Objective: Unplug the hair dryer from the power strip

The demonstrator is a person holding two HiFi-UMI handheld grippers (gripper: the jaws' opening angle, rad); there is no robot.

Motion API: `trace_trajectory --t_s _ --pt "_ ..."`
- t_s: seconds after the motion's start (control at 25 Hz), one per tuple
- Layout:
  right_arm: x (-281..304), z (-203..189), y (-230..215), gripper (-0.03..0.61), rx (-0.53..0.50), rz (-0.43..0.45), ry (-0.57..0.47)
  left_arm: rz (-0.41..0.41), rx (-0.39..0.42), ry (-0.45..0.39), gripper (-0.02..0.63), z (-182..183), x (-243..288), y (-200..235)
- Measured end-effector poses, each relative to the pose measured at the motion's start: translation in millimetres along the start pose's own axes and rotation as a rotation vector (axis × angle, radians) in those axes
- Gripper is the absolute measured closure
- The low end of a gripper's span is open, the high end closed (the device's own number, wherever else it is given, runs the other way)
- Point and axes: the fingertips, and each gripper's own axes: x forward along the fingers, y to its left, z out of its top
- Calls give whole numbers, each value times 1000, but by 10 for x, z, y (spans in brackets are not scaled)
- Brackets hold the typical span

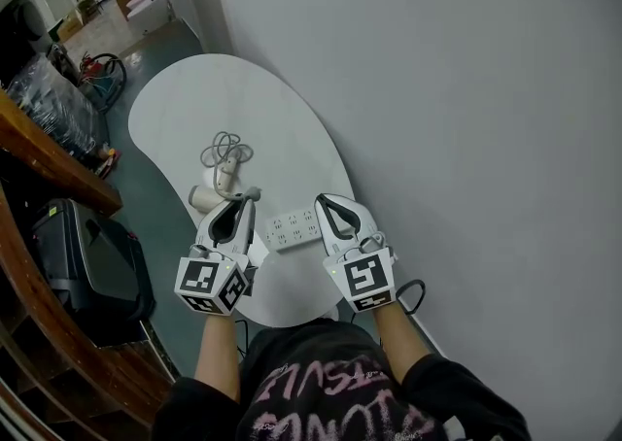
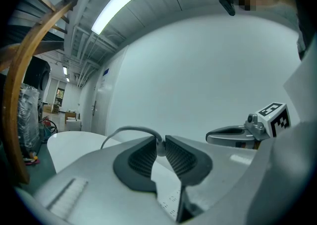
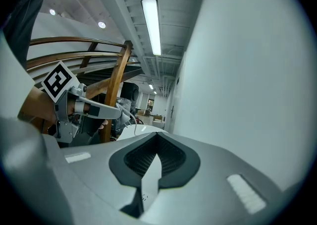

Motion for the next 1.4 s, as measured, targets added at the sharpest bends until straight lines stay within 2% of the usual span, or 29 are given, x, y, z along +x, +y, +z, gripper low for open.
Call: trace_trajectory --t_s 0.64,1.4 --pt "-101 123 -99 571 37 -29 -49 -1 31 -20 552 127 -62 -99" --pt "-31 90 -224 572 85 -40 -26 31 25 -31 552 151 -11 -11"
